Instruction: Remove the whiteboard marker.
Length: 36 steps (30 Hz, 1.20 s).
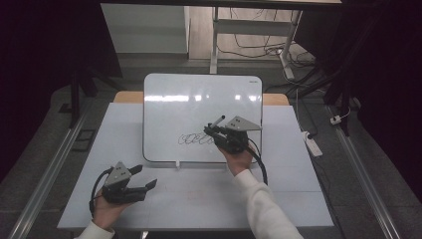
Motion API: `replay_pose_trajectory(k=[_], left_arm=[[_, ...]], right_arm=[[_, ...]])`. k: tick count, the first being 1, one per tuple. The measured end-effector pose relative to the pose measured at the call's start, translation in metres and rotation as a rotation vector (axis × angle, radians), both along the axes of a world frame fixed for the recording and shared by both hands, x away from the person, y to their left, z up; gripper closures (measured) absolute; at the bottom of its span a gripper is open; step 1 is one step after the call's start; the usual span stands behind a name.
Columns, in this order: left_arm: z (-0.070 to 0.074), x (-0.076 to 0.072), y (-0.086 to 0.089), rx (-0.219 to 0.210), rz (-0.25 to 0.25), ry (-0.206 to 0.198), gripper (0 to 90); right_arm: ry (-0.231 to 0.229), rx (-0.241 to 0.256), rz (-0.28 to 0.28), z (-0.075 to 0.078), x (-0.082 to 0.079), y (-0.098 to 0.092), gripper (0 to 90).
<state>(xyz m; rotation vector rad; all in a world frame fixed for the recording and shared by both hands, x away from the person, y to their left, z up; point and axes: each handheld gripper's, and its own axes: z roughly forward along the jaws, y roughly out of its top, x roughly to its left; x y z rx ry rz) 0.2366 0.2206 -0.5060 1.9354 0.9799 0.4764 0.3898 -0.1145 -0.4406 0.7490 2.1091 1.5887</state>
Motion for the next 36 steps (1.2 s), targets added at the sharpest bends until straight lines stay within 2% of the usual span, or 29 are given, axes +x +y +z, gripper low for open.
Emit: replay_pose_trajectory(k=[5, 7, 10, 15, 17, 18, 19, 20, 21, 22, 23, 25, 26, 27, 28, 29, 30, 31, 32, 34, 36], left_arm=[[-0.001, 0.0, 0.0, 0.017, 0.0, -0.008, 25.5], [-0.001, 0.0, 0.0, 0.017, -0.002, -0.008, 25.3], [-0.001, 0.0, 0.001, 0.007, -0.003, -0.007, 25.1], [-0.002, 0.001, 0.003, 0.005, -0.002, -0.009, 25.2], [-0.002, 0.002, 0.004, 0.004, -0.001, -0.007, 25.2], [-0.002, 0.002, 0.004, 0.004, -0.001, -0.007, 25.3], [-0.002, 0.001, 0.004, 0.002, 0.0, -0.007, 25.3], [-0.002, 0.001, 0.004, 0.002, 0.001, -0.007, 25.3], [-0.002, 0.001, 0.004, 0.001, 0.003, -0.009, 25.3], [-0.002, 0.001, 0.004, 0.002, 0.005, -0.01, 25.4], [-0.002, 0.001, 0.005, 0.003, 0.005, -0.01, 25.4], [-0.002, 0.001, 0.005, 0.005, 0.006, -0.009, 25.4], [-0.002, 0.001, 0.005, 0.003, 0.008, -0.008, 25.4], [-0.002, 0.001, 0.005, 0.002, 0.009, -0.008, 25.4], [-0.002, 0.001, 0.005, 0.002, 0.01, -0.009, 25.4], [-0.002, 0.001, 0.005, 0.0, 0.011, -0.009, 25.4], [-0.002, 0.001, 0.006, -0.001, 0.013, -0.01, 25.4], [-0.002, 0.001, 0.006, -0.001, 0.014, -0.011, 25.4], [-0.002, 0.001, 0.006, -0.002, 0.015, -0.011, 25.4], [-0.002, 0.001, 0.006, 0.0, 0.016, -0.011, 25.4], [-0.002, 0.001, 0.006, -0.001, 0.015, -0.014, 25.4]], right_arm=[[-0.006, -0.023, -0.043, -0.003, 0.012, 0.012, 77.2], [-0.016, -0.029, -0.059, -0.004, 0.014, 0.015, 77.2], [-0.006, -0.037, -0.062, -0.007, 0.019, 0.022, 77.2], [0.002, -0.078, -0.03, -0.015, 0.021, 0.037, 77.2], [0.029, -0.093, 0.007, -0.027, 0.02, 0.052, 77.2], [0.029, -0.093, 0.007, -0.027, 0.02, 0.052, 77.2], [0.043, -0.105, 0.066, -0.034, 0.015, 0.064, 77.3], [0.038, -0.126, 0.099, -0.037, 0.013, 0.07, 77.3], [0.038, -0.126, 0.099, -0.037, 0.013, 0.07, 77.3], [0.005, -0.163, 0.114, -0.037, 0.011, 0.075, 77.3], [0.002, -0.158, 0.104, -0.035, 0.014, 0.075, 77.4], [0.004, -0.111, 0.059, -0.03, 0.02, 0.073, 77.4], [0.004, -0.111, 0.059, -0.03, 0.02, 0.073, 77.4], [0.013, -0.089, 0.046, -0.029, 0.021, 0.073, 77.4], [0.033, -0.076, 0.058, -0.031, 0.021, 0.076, 77.4], [0.05, -0.109, 0.125, -0.039, 0.016, 0.084, 77.5], [0.05, -0.109, 0.125, -0.039, 0.016, 0.084, 77.5], [0.043, -0.136, 0.147, -0.041, 0.012, 0.087, 77.5], [0.045, -0.129, 0.144, -0.04, 0.014, 0.085, 77.5], [0.027, -0.096, 0.085, -0.036, 0.017, 0.078, 77.6], [0.037, -0.07, 0.072, -0.035, 0.018, 0.076, 77.6]])
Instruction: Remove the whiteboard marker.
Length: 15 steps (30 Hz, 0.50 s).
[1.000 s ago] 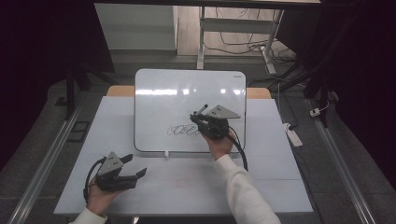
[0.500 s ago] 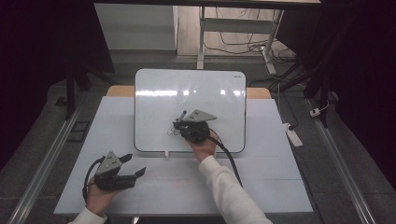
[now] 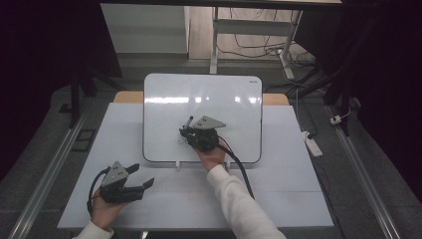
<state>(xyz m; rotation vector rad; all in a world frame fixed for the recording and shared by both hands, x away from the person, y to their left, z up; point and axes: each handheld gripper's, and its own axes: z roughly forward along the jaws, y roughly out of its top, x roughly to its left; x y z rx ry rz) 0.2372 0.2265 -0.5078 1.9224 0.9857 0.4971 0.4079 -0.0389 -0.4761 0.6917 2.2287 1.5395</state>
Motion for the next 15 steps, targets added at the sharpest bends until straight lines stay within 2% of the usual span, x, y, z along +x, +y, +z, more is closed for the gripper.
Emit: replay_pose_trajectory(k=[3, 4, 6, 7, 8, 11, 13, 15], left_arm=[[0.0, 0.001, 0.001, -0.002, 0.002, 0.001, 25.5], [0.0, 0.001, 0.001, -0.002, 0.003, 0.003, 25.5], [0.0, 0.001, 0.001, -0.001, 0.005, 0.002, 25.5], [0.0, 0.0, 0.001, -0.001, 0.006, 0.001, 25.5], [0.0, 0.0, 0.001, 0.001, 0.007, -0.001, 25.5], [-0.001, 0.0, 0.001, 0.001, 0.008, -0.002, 25.5], [-0.001, 0.001, 0.002, 0.001, 0.011, 0.002, 25.5], [-0.001, 0.001, 0.002, 0.001, 0.016, 0.0, 25.6]], right_arm=[[0.023, -0.057, 0.083, -0.009, -0.008, 0.007, 77.5], [0.018, -0.067, 0.098, -0.011, -0.01, 0.008, 77.6], [0.016, -0.07, 0.099, -0.011, -0.01, 0.007, 77.5], [0.018, -0.057, 0.084, -0.009, -0.008, 0.004, 77.5], [0.02, -0.016, 0.04, -0.006, -0.004, -0.002, 77.5], [0.02, -0.013, 0.041, -0.005, -0.003, -0.003, 77.5], [0.005, -0.029, 0.041, -0.006, -0.005, -0.001, 77.6], [0.031, -0.032, 0.072, -0.011, -0.009, 0.003, 77.6]])
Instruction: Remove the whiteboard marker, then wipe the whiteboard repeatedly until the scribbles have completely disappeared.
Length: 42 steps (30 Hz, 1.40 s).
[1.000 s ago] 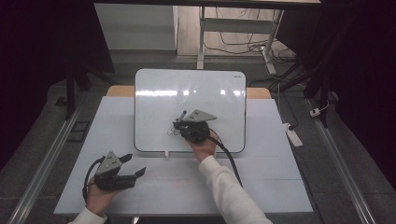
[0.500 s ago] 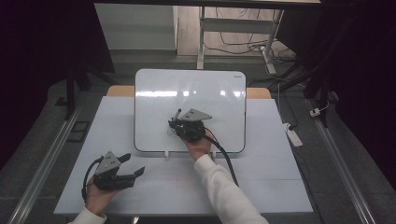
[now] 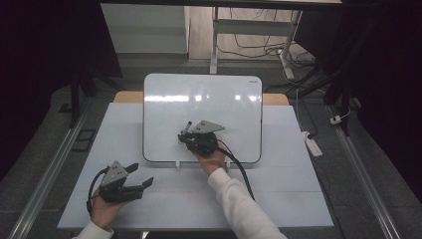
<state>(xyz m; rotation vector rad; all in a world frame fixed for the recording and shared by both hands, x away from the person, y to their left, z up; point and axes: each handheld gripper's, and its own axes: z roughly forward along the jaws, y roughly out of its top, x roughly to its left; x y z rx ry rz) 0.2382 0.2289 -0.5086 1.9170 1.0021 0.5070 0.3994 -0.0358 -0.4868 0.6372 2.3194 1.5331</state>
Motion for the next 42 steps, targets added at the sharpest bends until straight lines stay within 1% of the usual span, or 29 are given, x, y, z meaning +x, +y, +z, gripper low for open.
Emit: replay_pose_trajectory(k=[4, 5, 6, 7, 8, 9, 10, 11, 13, 16, 17, 19, 20, 21, 22, 25, 26, 29, 30, 31, 32, 34, 35, 36, 37, 38, 40, 41, 42], left_arm=[[0.0, -0.001, 0.001, -0.004, 0.006, -0.005, 25.7], [0.0, -0.001, 0.001, -0.005, 0.006, -0.003, 25.6], [0.0, -0.001, 0.001, -0.005, 0.006, -0.003, 25.7], [0.0, -0.001, 0.001, -0.003, 0.006, -0.004, 25.7], [0.0, -0.001, 0.001, -0.003, 0.006, -0.005, 25.6], [0.0, -0.001, 0.001, -0.004, 0.007, -0.006, 25.6], [0.0, -0.001, 0.001, -0.006, 0.009, -0.007, 25.6], [0.0, -0.001, 0.002, -0.008, 0.01, -0.007, 25.6], [0.0, -0.001, 0.002, -0.009, 0.01, -0.005, 25.6], [0.0, -0.001, 0.001, -0.005, 0.009, -0.007, 25.6], [0.0, -0.001, 0.002, -0.005, 0.01, -0.007, 25.6], [0.0, 0.0, 0.002, -0.008, 0.01, -0.004, 25.6], [0.0, 0.0, 0.002, -0.009, 0.01, -0.004, 25.6], [0.0, -0.001, 0.003, -0.009, 0.01, -0.004, 25.7], [0.0, -0.001, 0.003, -0.01, 0.01, -0.006, 25.7], [0.0, -0.002, 0.002, -0.006, 0.008, -0.009, 25.7], [0.0, -0.001, 0.002, -0.005, 0.008, -0.009, 25.7], [0.0, 0.0, 0.002, -0.007, 0.011, -0.004, 25.7], [0.0, -0.001, 0.002, -0.006, 0.011, -0.005, 25.7], [0.0, -0.001, 0.002, -0.006, 0.013, -0.008, 25.7], [0.0, -0.002, 0.002, -0.006, 0.013, -0.009, 25.7], [0.0, -0.002, 0.002, -0.003, 0.014, -0.008, 25.7], [0.0, -0.001, 0.002, -0.003, 0.013, -0.007, 25.7], [0.0, -0.001, 0.002, -0.003, 0.013, -0.006, 25.7], [0.0, -0.001, 0.002, -0.004, 0.015, -0.004, 25.7], [0.0, 0.0, 0.002, -0.003, 0.015, -0.003, 25.7], [0.0, -0.001, 0.002, -0.003, 0.014, -0.006, 25.7], [0.0, -0.002, 0.002, -0.004, 0.016, -0.008, 25.7], [0.0, -0.002, 0.002, -0.004, 0.016, -0.008, 25.7]], right_arm=[[-0.021, -0.024, 0.011, 0.001, -0.001, 0.0, 77.6], [-0.034, -0.011, -0.019, 0.003, 0.001, -0.002, 77.5], [-0.025, 0.034, -0.071, 0.007, 0.005, -0.008, 77.5], [-0.025, 0.034, -0.071, 0.007, 0.005, -0.008, 77.5], [-0.011, 0.025, -0.048, 0.004, 0.003, -0.006, 77.5], [-0.011, 0.025, -0.048, 0.004, 0.003, -0.006, 77.5], [-0.013, -0.024, 0.01, -0.002, -0.004, 0.002, 77.5], [-0.021, -0.035, 0.017, -0.003, -0.006, 0.003, 77.6], [-0.021, -0.036, 0.017, -0.002, -0.005, 0.003, 77.5], [-0.031, 0.021, -0.051, 0.002, 0.001, -0.004, 77.5], [-0.029, 0.03, -0.056, 0.002, 0.0, -0.003, 77.6], [-0.018, -0.003, -0.005, -0.004, -0.005, 0.005, 77.5], [-0.024, -0.027, 0.021, -0.006, -0.008, 0.009, 77.5], [-0.034, -0.045, 0.027, -0.005, -0.008, 0.007, 77.6], [-0.034, -0.045, 0.027, -0.005, -0.008, 0.007, 77.6], [-0.033, 0.009, -0.051, 0.001, -0.002, -0.007, 77.5], [-0.035, 0.011, -0.05, 0.0, -0.004, -0.007, 77.5], [-0.043, -0.062, 0.03, -0.008, -0.013, 0.001, 77.5], [-0.047, -0.059, 0.02, -0.006, -0.011, -0.005, 77.5], [-0.05, -0.025, -0.017, -0.002, -0.007, -0.011, 77.5], [-0.05, -0.025, -0.017, -0.002, -0.007, -0.011, 77.5], [-0.048, 0.031, -0.09, 0.003, -0.001, -0.022, 77.5], [-0.045, 0.042, -0.094, 0.002, -0.001, -0.022, 77.5], [-0.052, 0.017, -0.074, 0.0, -0.005, -0.018, 77.5], [-0.055, -0.048, 0.014, -0.008, -0.013, -0.008, 77.5], [-0.072, -0.07, 0.028, -0.01, -0.016, -0.006, 77.5], [-0.068, -0.07, 0.032, -0.008, -0.014, -0.007, 77.5], [-0.061, -0.004, -0.039, -0.002, -0.005, -0.018, 77.5], [-0.061, -0.004, -0.039, -0.002, -0.005, -0.018, 77.5]])
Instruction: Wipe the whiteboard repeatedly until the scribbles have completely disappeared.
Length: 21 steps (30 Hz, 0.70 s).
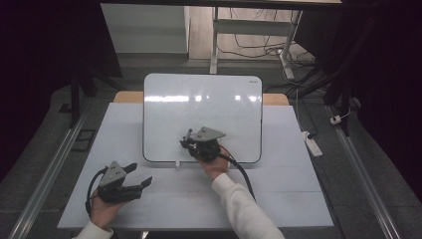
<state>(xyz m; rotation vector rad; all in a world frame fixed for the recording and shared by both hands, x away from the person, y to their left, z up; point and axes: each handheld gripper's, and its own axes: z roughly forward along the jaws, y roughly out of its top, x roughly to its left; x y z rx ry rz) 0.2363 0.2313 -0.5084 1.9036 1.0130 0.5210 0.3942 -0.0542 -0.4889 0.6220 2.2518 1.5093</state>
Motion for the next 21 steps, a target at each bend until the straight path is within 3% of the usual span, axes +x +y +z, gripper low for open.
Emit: replay_pose_trajectory(k=[1, 3, 5, 6, 8, 11, 12, 13, 14, 17, 20, 21], left_arm=[[0.0, 0.0, 0.0, 0.0, 0.0, -0.001, 25.7], [0.0, 0.001, 0.0, -0.001, 0.0, 0.0, 25.7], [0.0, 0.001, 0.0, -0.001, -0.001, 0.003, 25.7], [0.0, 0.001, 0.0, 0.0, -0.001, 0.004, 25.7], [0.0, 0.001, 0.0, -0.001, -0.001, 0.001, 25.7], [0.0, 0.0, 0.0, -0.002, 0.0, -0.004, 25.7], [0.0, 0.0, 0.0, -0.002, -0.002, -0.003, 25.7], [0.0, 0.0, 0.0, -0.001, -0.001, -0.001, 25.7], [0.0, 0.001, 0.0, -0.001, -0.001, 0.002, 25.7], [0.0, 0.001, 0.0, 0.0, -0.001, 0.002, 25.7], [0.0, 0.0, 0.0, -0.001, 0.0, -0.002, 25.7], [0.0, 0.0, 0.0, 0.0, -0.001, -0.002, 25.8]], right_arm=[[-0.002, 0.049, -0.062, 0.005, 0.005, -0.009, 77.5], [0.003, 0.053, -0.064, 0.005, 0.004, -0.008, 77.5], [0.0, -0.058, 0.054, -0.005, -0.007, 0.007, 77.5], [-0.016, -0.08, 0.065, -0.006, -0.01, 0.009, 77.5], [-0.011, -0.076, 0.06, -0.004, -0.007, 0.007, 77.5], [0.004, 0.054, -0.07, 0.007, 0.006, -0.011, 77.5], [0.015, 0.072, -0.079, 0.008, 0.008, -0.014, 77.5], [0.01, 0.064, -0.073, 0.006, 0.006, -0.011, 77.5], [0.007, -0.014, 0.014, 0.0, -0.001, 0.001, 77.5], [-0.019, -0.058, 0.038, 0.0, -0.003, 0.005, 77.5], [0.019, 0.067, -0.068, 0.008, 0.01, -0.01, 77.5], [0.026, 0.082, -0.076, 0.009, 0.011, -0.011, 77.5]])
